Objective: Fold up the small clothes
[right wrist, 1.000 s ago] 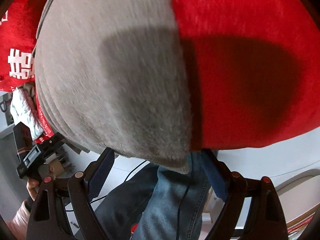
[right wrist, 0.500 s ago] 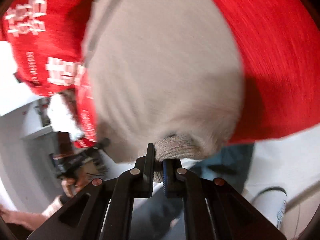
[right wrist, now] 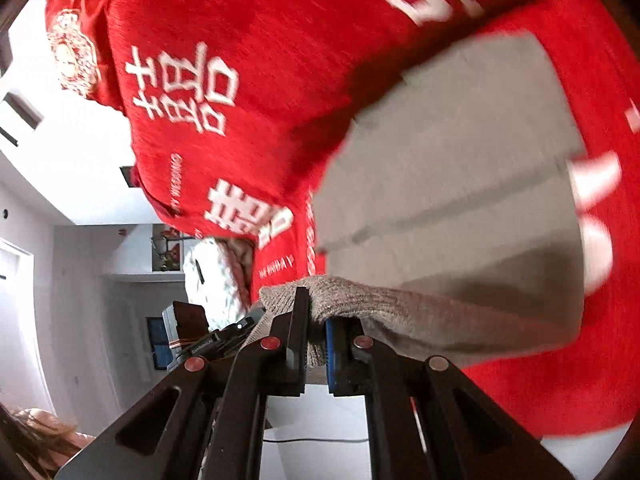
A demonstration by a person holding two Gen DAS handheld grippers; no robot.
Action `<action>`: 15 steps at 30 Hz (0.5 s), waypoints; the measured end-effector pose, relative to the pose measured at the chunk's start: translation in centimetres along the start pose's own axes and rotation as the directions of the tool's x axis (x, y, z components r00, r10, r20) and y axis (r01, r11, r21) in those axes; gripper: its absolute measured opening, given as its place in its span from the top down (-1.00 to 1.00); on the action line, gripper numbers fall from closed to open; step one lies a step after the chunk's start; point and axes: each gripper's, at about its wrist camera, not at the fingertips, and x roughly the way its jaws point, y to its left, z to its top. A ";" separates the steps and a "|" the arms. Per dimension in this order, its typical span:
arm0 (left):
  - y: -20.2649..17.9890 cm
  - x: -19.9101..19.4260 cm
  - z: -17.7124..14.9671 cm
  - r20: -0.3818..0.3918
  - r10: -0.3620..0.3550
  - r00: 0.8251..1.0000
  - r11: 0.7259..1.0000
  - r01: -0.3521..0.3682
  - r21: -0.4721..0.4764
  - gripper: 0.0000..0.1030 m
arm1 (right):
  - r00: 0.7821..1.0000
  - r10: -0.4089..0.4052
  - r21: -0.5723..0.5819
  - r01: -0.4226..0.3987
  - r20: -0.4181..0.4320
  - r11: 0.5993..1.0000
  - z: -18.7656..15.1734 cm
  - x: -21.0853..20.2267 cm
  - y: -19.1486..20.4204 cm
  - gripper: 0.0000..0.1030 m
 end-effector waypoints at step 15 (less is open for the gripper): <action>0.1 12.0 16.8 0.042 0.234 0.971 0.970 -0.236 0.065 0.77 | 0.987 -0.155 0.120 0.150 0.037 0.981 17.6 6.9 -6.2 0.86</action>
